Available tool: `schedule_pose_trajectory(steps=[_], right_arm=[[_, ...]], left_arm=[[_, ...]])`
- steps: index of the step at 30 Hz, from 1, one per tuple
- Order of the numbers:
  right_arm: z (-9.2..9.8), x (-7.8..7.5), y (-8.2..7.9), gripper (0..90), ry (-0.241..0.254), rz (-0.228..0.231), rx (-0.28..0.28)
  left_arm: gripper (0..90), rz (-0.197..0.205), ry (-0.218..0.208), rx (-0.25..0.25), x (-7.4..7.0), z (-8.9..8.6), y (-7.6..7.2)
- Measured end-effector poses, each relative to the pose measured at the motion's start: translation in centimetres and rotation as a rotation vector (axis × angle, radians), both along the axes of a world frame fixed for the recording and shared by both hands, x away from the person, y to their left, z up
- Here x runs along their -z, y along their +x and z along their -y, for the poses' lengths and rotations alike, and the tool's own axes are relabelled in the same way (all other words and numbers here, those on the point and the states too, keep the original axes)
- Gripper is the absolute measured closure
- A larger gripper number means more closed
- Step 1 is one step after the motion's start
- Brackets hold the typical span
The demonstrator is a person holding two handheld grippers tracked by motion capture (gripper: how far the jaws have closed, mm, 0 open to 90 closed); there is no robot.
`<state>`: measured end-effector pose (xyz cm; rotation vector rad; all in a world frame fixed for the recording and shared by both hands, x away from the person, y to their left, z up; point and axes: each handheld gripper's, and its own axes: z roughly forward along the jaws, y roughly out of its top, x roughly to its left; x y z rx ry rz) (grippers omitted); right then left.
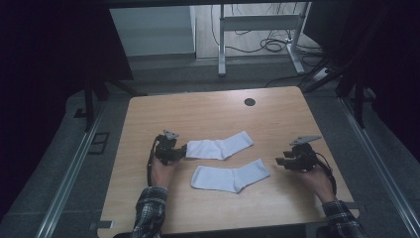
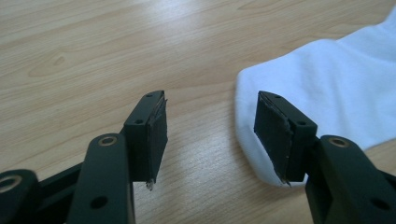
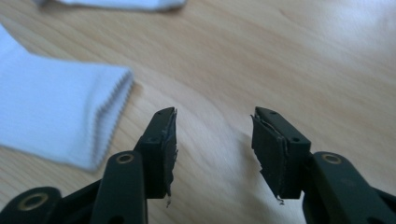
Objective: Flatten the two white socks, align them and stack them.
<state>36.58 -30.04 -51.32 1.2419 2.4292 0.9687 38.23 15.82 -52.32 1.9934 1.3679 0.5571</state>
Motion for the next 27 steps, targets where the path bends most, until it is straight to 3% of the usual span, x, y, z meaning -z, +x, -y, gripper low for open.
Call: schedule_pose_trajectory(steps=[6,10,20,27], right_arm=[[-1.7,-0.7,1.4,45.6,0.019,0.015,-0.003],[-3.3,-1.2,2.9,47.4,0.06,0.017,0.009],[-7.9,-1.5,6.4,61.0,0.032,0.06,-0.025],[-9.9,-0.2,8.2,59.8,0.008,0.051,-0.023]], left_arm=[[45.9,-0.009,-0.068,0.021,0.2,-0.4,0.1],[47.6,-0.009,-0.083,0.026,0.2,-0.3,0.1],[50.3,-0.01,-0.098,0.022,0.5,-0.4,0.3],[48.9,-0.011,-0.097,0.025,1.0,-0.3,0.5]])
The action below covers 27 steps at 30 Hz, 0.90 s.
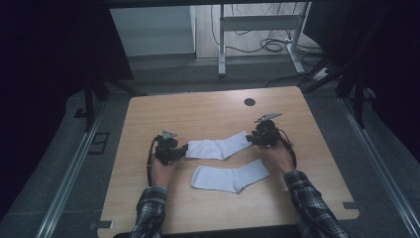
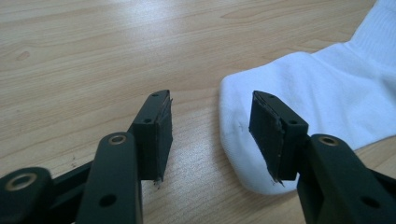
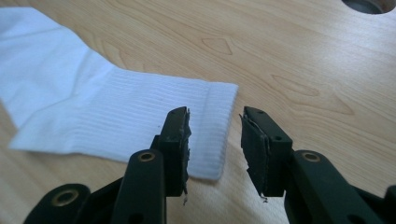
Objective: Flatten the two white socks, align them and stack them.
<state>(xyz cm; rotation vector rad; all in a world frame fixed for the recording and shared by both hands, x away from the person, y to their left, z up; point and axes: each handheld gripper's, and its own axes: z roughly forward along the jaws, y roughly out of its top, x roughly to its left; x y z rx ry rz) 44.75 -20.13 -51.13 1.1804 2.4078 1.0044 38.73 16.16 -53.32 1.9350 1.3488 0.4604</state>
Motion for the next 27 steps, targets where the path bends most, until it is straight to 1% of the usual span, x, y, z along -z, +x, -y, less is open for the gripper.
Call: schedule_pose_trajectory(steps=[3,5,6,7,8,9,10,11,12,13,14,16,17,18,19,22,26,27], right_arm=[[-0.4,0.8,0.3,57.9,-0.016,0.0,0.004],[-0.6,1.3,0.4,58.0,-0.03,-0.013,0.005],[-0.6,1.7,0.4,59.6,-0.048,-0.016,0.004],[-0.5,1.9,0.4,66.0,-0.031,-0.023,0.007],[-0.4,1.9,0.4,69.7,-0.014,-0.034,0.01],[-0.3,1.9,0.4,76.6,-0.006,-0.042,0.013],[-0.3,1.8,0.3,79.1,-0.004,-0.048,0.01],[-0.3,1.7,0.2,80.2,-0.013,-0.05,0.01],[-0.4,1.6,0.1,80.8,-0.022,-0.049,0.009],[-0.4,1.5,0.0,81.0,-0.033,-0.04,0.002],[-0.4,1.3,-0.1,81.1,-0.035,-0.033,-0.002],[-0.3,0.8,-0.4,81.1,-0.022,-0.022,-0.004],[-0.2,0.6,-0.5,81.1,-0.017,-0.019,-0.008],[0.0,0.2,-0.8,81.0,-0.012,-0.013,-0.016],[0.1,0.0,-0.9,80.9,-0.009,-0.01,-0.018],[0.4,-1.0,-1.5,80.8,-0.002,0.004,-0.031],[1.0,-2.0,-2.5,80.7,0.006,0.013,-0.048],[1.3,-2.3,-2.9,80.7,0.014,0.009,-0.053]], left_arm=[[48.8,-0.003,0.02,0.001,0.5,0.2,0.2],[49.0,-0.01,0.036,0.008,0.7,0.4,0.3],[50.6,-0.018,0.044,0.017,0.9,0.5,0.4],[54.5,-0.011,0.046,0.024,1.0,0.6,0.3],[58.1,-0.01,0.037,0.039,1.0,0.6,0.3],[68.9,-0.018,0.013,0.05,0.9,0.7,0.3],[75.4,-0.027,0.007,0.055,0.9,0.8,0.3],[80.1,-0.03,0.005,0.061,0.9,1.0,0.3],[83.7,-0.027,0.02,0.061,0.8,1.2,0.3],[84.3,-0.022,0.031,0.064,0.6,1.3,0.2],[84.6,-0.017,0.03,0.067,0.5,1.4,0.2],[84.6,-0.008,0.014,0.066,0.0,1.3,0.1],[84.6,-0.002,0.014,0.07,-0.4,1.3,0.0],[84.6,-0.002,0.014,0.07,-0.4,1.3,0.0],[84.6,0.004,0.011,0.077,-1.0,1.3,-0.2],[84.5,0.019,0.011,0.094,-2.0,1.4,-0.7],[84.3,0.028,0.003,0.13,-3.0,1.6,-1.7],[84.3,0.03,0.002,0.139,-3.2,1.6,-2.0]])
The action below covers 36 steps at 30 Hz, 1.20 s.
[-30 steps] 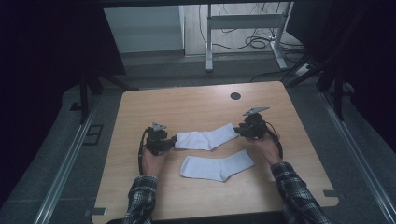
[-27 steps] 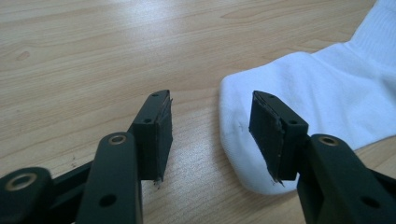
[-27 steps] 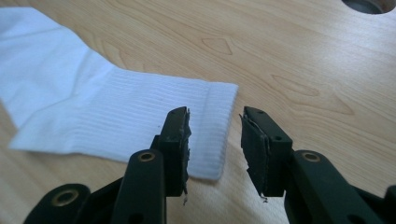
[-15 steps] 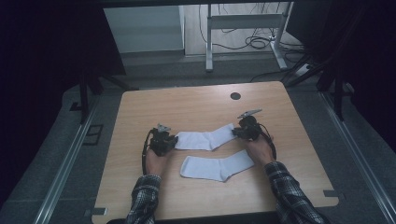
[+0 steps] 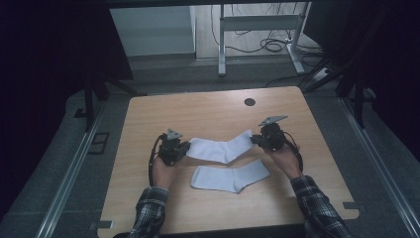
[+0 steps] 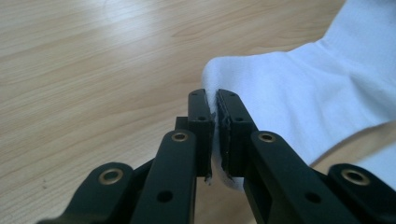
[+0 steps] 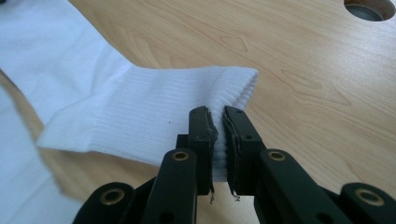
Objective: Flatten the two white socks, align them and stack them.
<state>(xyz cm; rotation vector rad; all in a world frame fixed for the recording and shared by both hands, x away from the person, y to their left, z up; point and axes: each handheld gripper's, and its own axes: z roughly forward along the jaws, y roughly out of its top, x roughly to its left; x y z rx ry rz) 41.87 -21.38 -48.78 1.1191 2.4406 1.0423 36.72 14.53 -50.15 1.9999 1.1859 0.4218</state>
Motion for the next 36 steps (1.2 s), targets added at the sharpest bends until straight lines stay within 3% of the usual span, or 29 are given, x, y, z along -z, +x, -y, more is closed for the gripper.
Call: schedule_pose_trajectory(steps=[5,12,22,27,31,36], right_arm=[[0.9,-1.0,-1.4,80.7,0.025,-0.006,-0.019],[1.9,-2.3,-4.0,80.8,0.023,-0.016,-0.049],[2.9,-2.1,-7.6,80.7,0.002,-0.032,-0.086],[3.4,-1.1,-8.2,80.7,-0.002,-0.053,-0.082],[3.4,0.8,-8.1,79.6,-0.031,-0.086,-0.081],[3.4,2.3,-7.8,70.2,-0.089,-0.111,-0.078]], left_arm=[[84.3,0.005,-0.013,0.027,-0.8,-0.2,-1.6],[83.7,0.018,-0.028,0.073,-1.8,0.0,-4.4],[83.6,0.002,-0.026,0.131,-1.1,1.2,-7.6],[83.2,-0.017,0.001,0.145,-0.1,1.9,-7.9],[81.8,-0.02,0.093,0.137,1.2,2.6,-7.9],[72.2,-0.047,0.134,0.131,2.5,2.7,-8.0]])
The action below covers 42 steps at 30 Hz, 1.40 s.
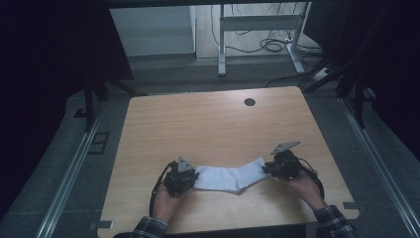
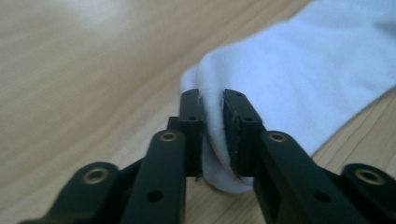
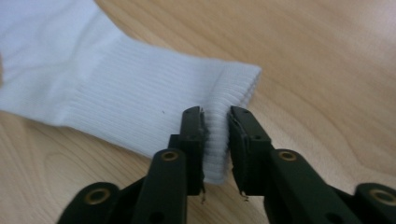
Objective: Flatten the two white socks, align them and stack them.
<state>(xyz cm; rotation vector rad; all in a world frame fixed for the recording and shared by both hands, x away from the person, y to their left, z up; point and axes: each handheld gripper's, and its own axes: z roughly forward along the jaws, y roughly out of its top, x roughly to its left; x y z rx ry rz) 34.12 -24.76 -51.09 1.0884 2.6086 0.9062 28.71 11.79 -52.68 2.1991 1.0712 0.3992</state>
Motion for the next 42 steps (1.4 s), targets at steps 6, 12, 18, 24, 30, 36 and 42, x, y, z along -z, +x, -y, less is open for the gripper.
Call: schedule_pose_trajectory(steps=[6,12,18,24,30,36,42], right_arm=[[0.6,-1.3,0.0,56.1,0.049,0.062,0.037],[-0.5,-0.1,0.5,52.6,0.03,0.051,0.037],[-0.8,0.9,0.4,51.6,-0.001,0.037,0.031],[-0.5,1.3,0.4,60.1,0.041,0.005,0.024],[-0.7,1.1,0.3,74.8,0.058,-0.023,0.012],[-1.2,0.8,-0.1,77.8,0.018,0.021,-0.006],[-1.2,-0.2,-0.1,78.3,0.031,0.062,-0.005]], left_arm=[[47.8,0.027,-0.073,-0.055,-1.0,-0.7,0.2],[44.3,-0.023,-0.088,-0.051,0.0,-0.5,0.6],[49.5,-0.044,-0.077,-0.055,0.6,-0.5,0.9],[64.5,-0.057,-0.085,-0.027,0.8,-0.2,0.9],[77.6,-0.074,-0.111,-0.002,0.9,0.0,1.1],[79.9,-0.059,-0.102,-0.001,0.6,0.1,1.3],[80.1,-0.025,-0.106,-0.003,-0.5,-0.2,1.5]])
